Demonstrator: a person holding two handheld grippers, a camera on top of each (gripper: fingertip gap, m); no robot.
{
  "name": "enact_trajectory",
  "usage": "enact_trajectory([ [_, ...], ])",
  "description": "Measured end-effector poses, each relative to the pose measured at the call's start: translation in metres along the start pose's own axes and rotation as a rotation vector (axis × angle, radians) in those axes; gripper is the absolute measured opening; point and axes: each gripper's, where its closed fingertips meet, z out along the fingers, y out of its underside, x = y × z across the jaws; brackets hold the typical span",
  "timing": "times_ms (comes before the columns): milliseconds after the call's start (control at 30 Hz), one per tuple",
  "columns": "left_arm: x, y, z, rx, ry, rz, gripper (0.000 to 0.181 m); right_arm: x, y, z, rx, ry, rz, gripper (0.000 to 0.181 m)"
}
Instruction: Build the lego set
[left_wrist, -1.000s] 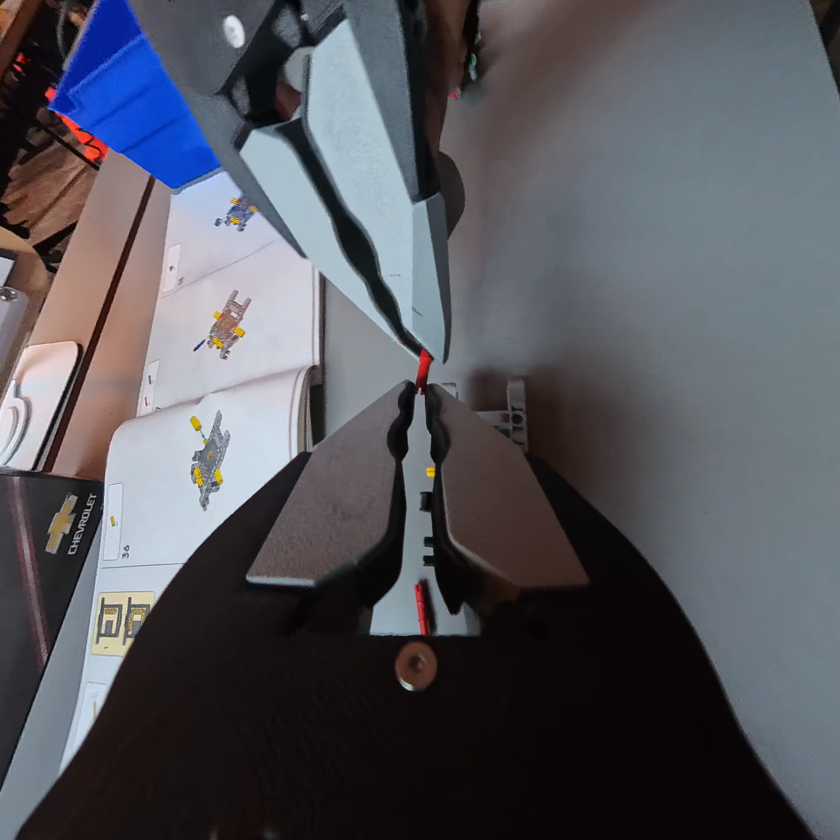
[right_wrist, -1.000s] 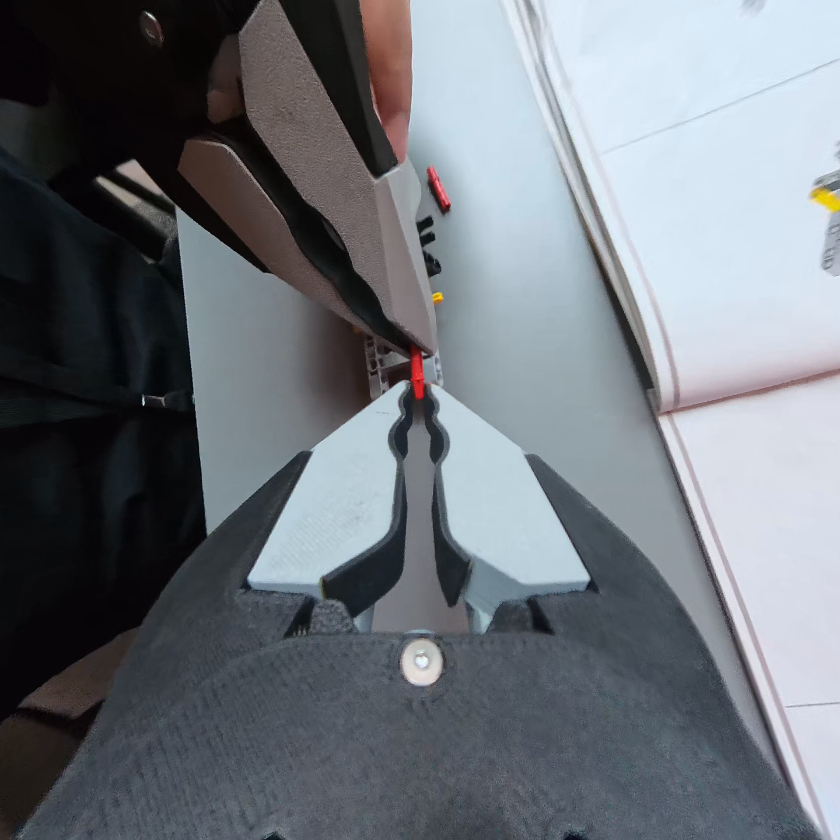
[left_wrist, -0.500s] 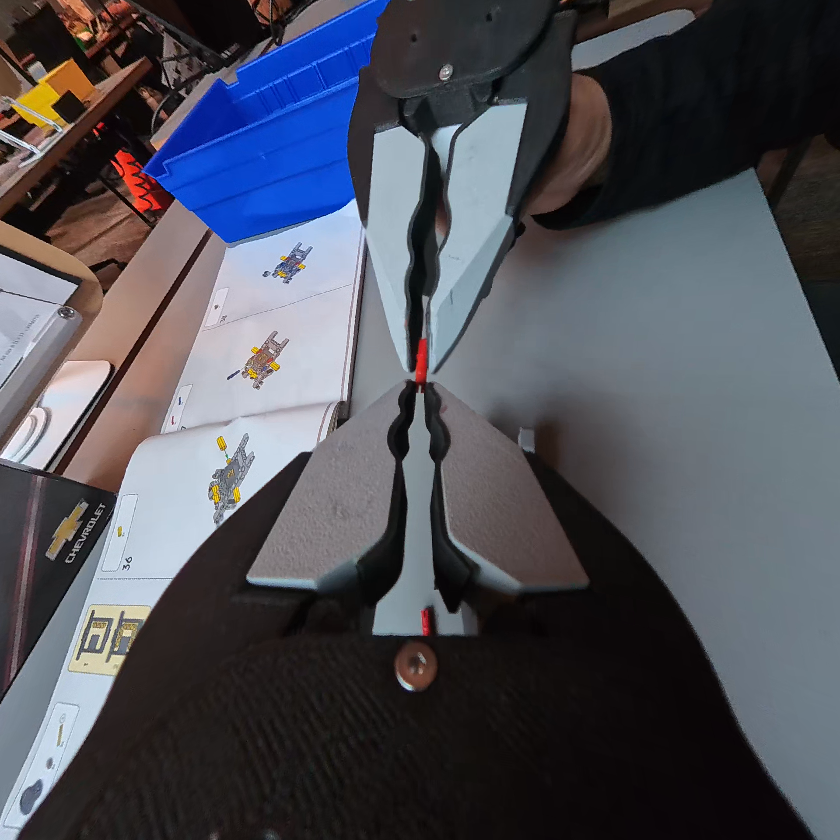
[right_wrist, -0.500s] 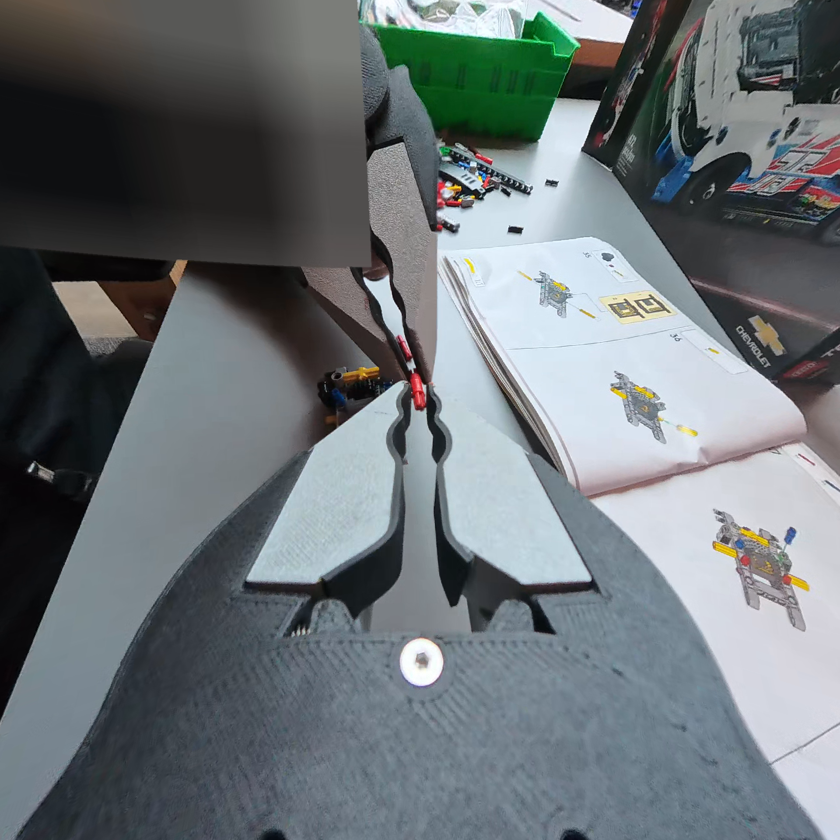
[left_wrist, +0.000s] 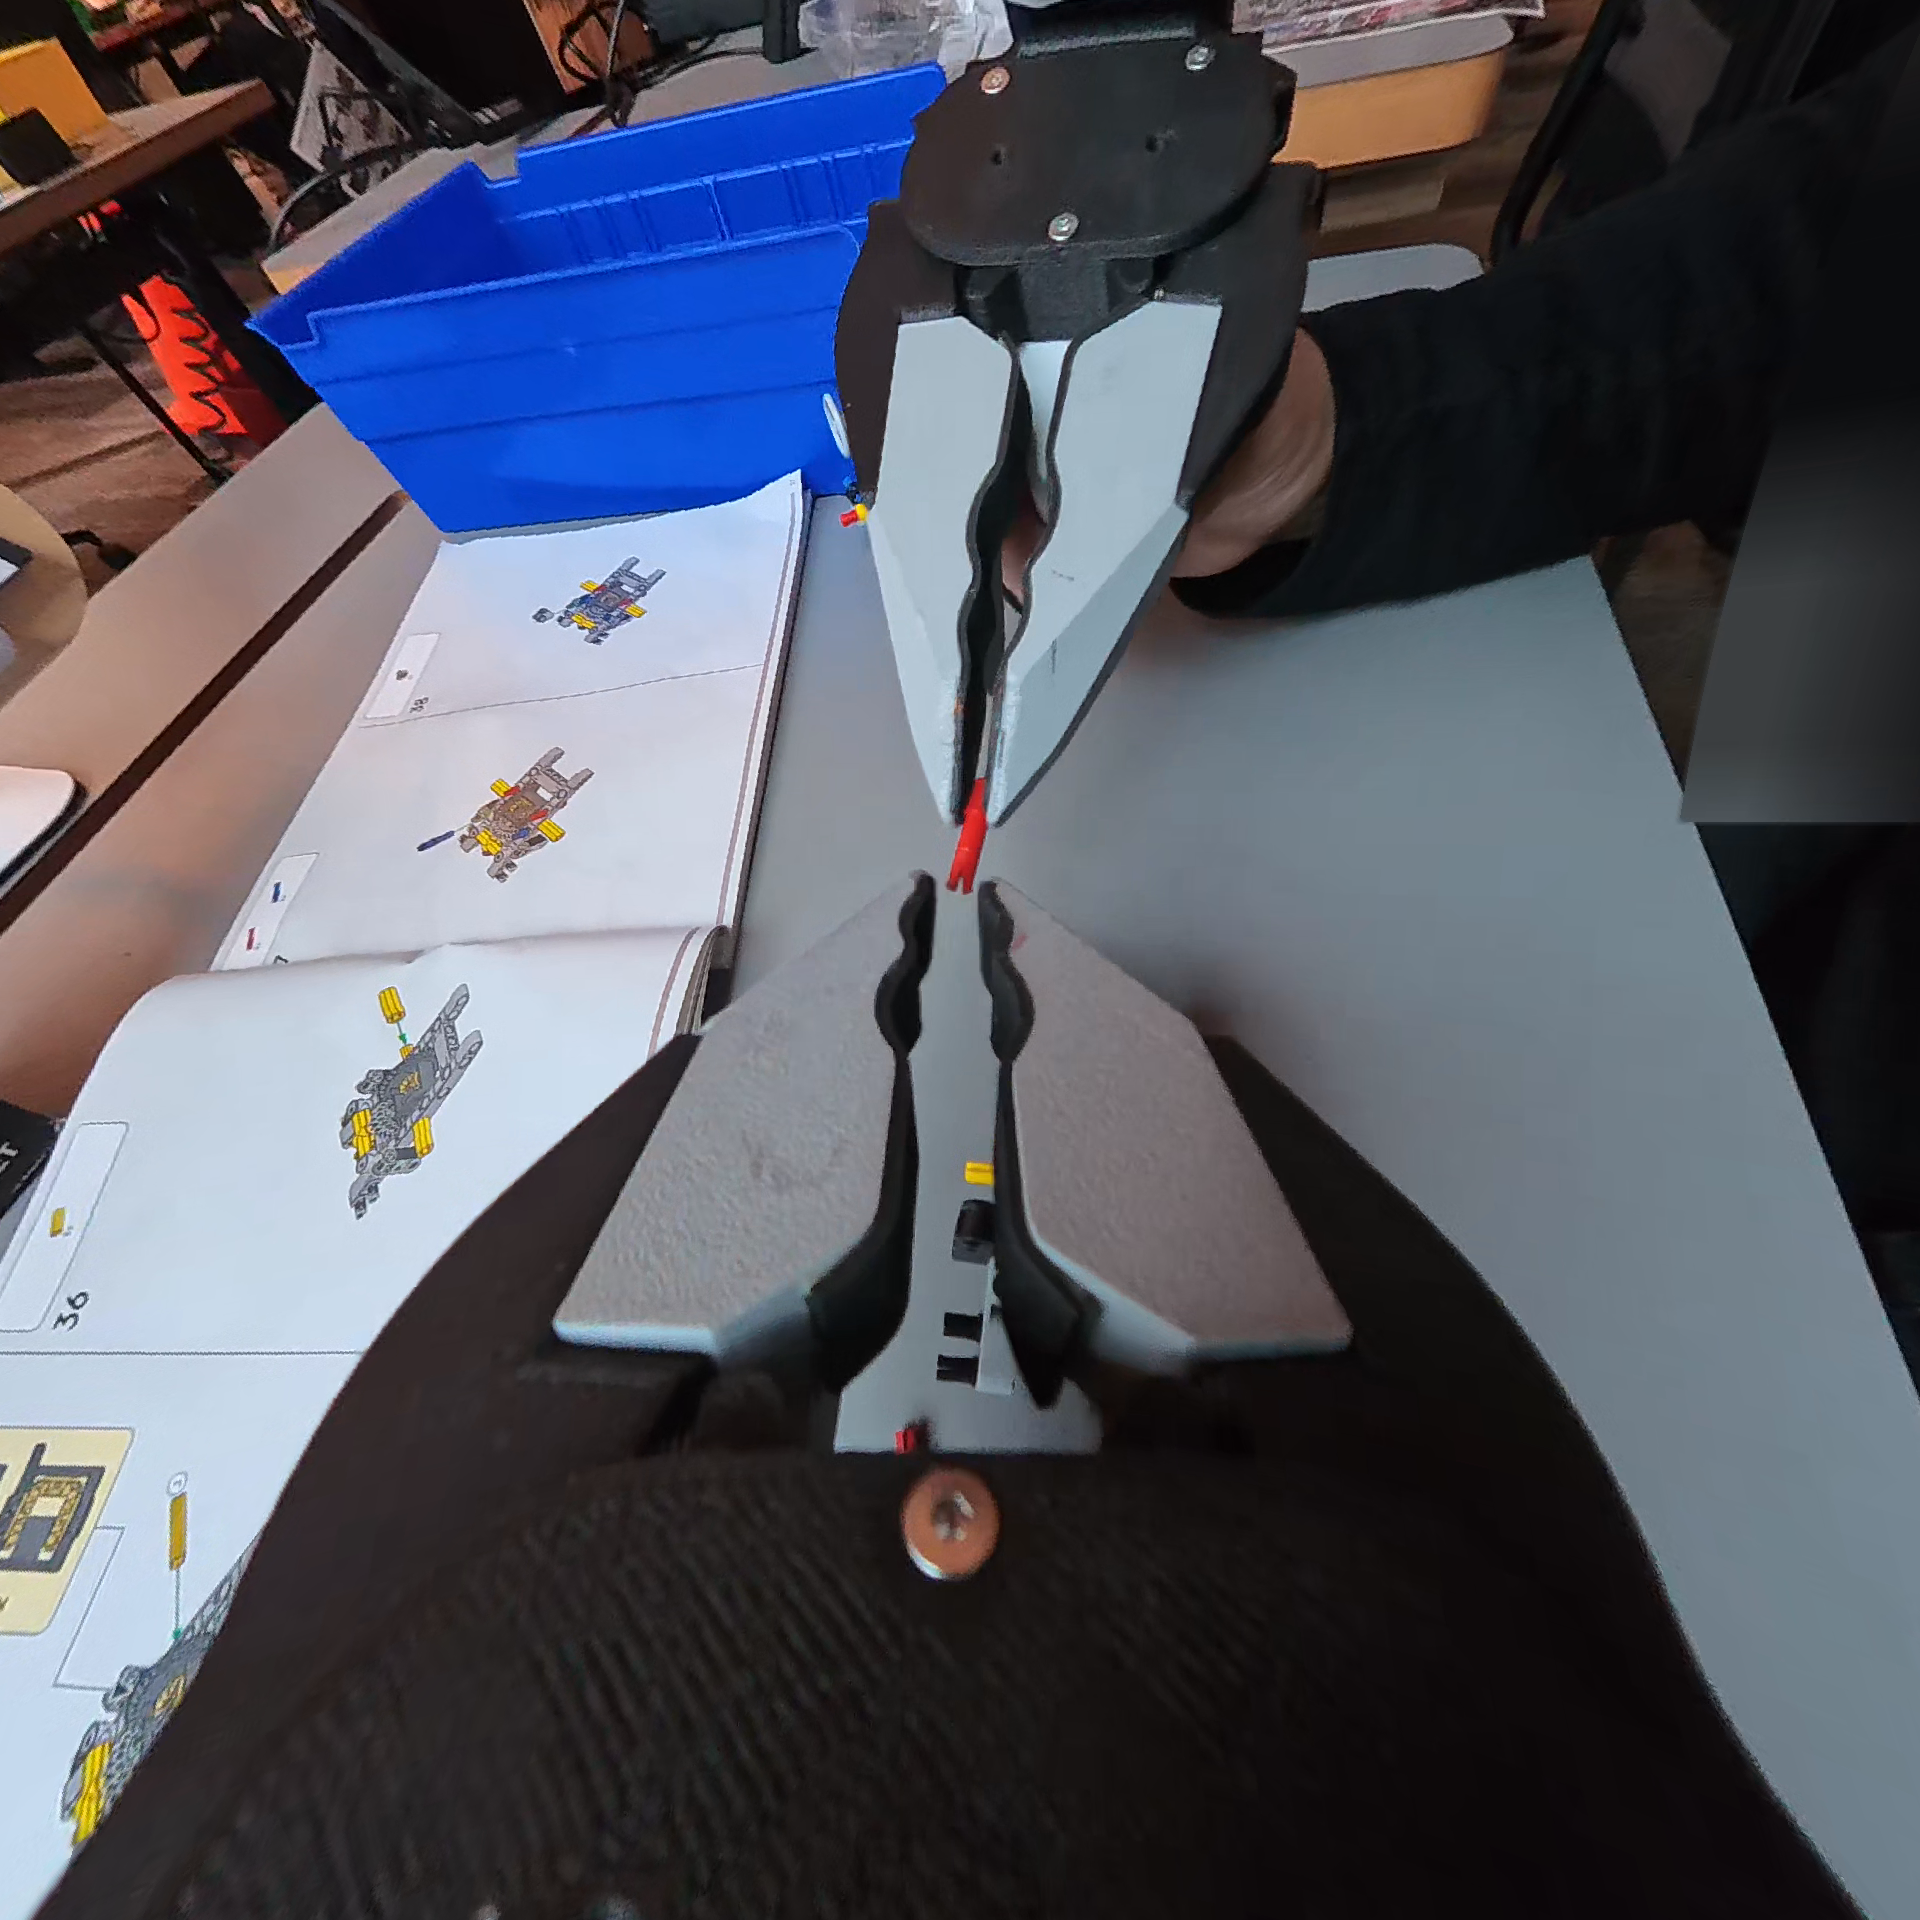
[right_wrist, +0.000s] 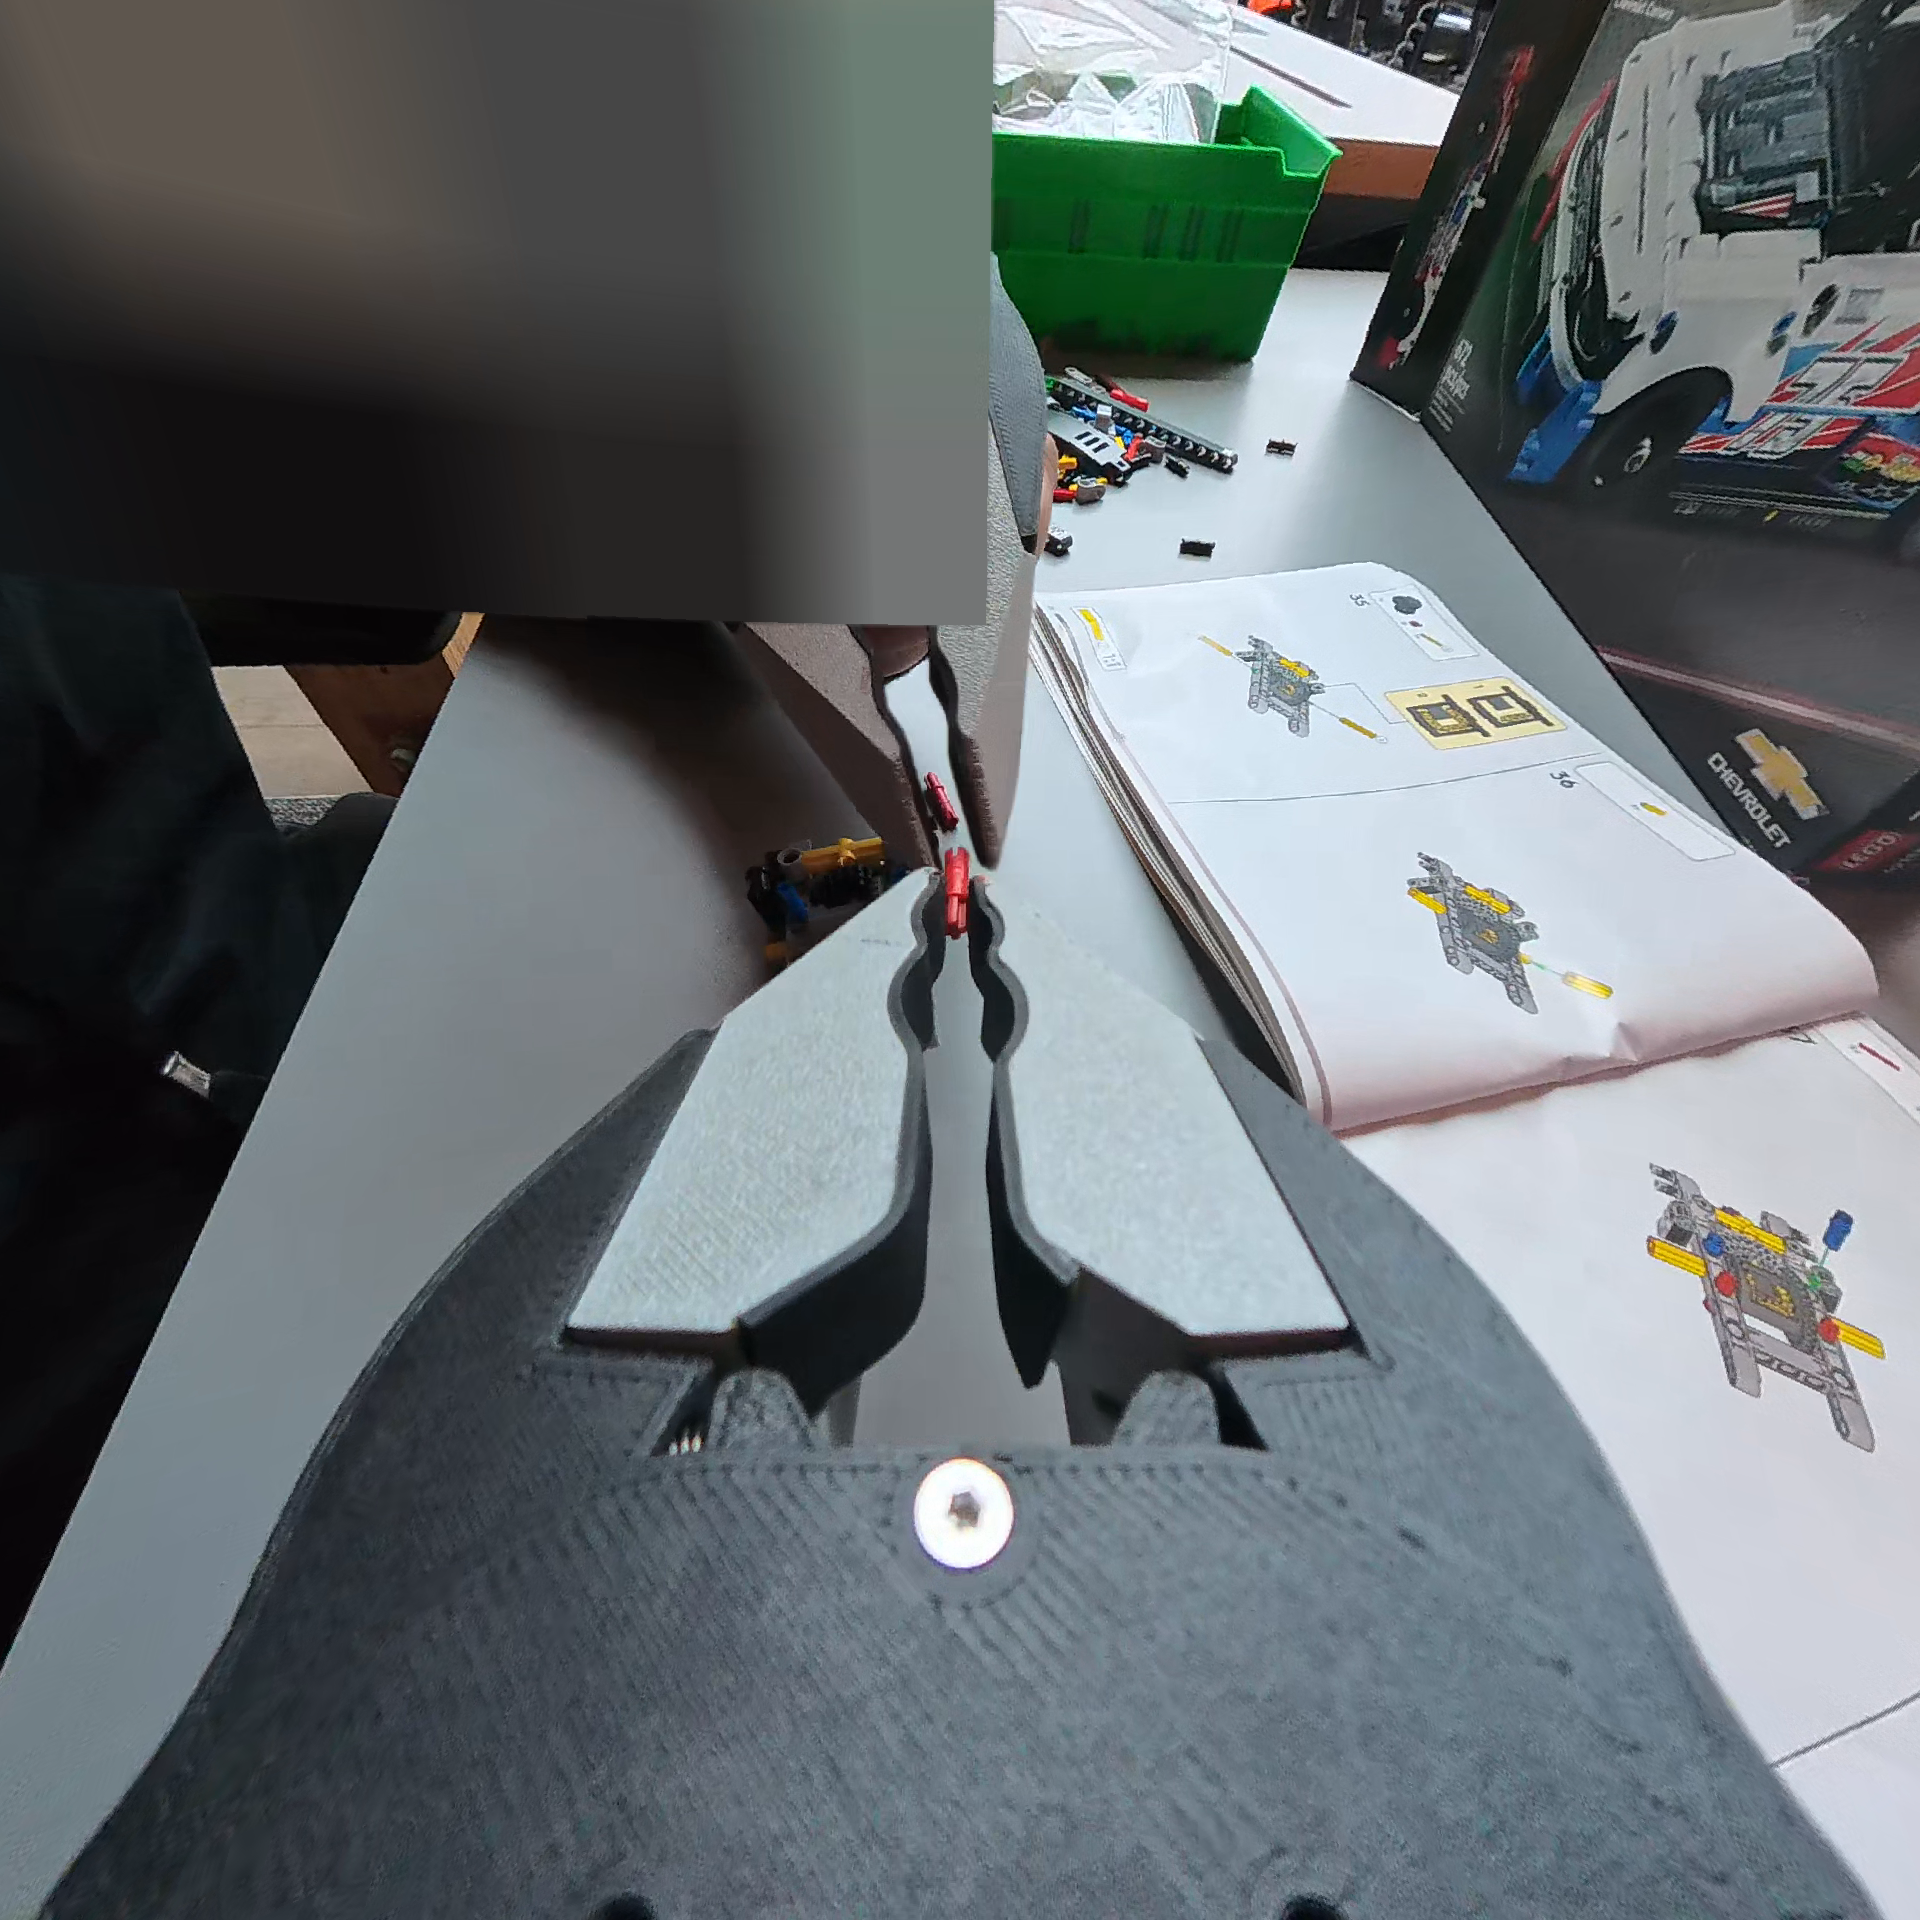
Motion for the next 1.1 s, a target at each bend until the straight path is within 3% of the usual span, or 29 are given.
enact_trajectory([
  [667, 0.007, -0.002, -0.001, 0.020, 0.016, 0.063, 0.002, -0.007, 0.000, -0.001, 0.009, -0.022, -0.059, 0.000],
  [1100, 0.014, -0.001, 0.008, -0.050, -0.059, 0.184, 0.000, -0.007, -0.004, -0.002, 0.006, 0.031, -0.138, 0.000],
])
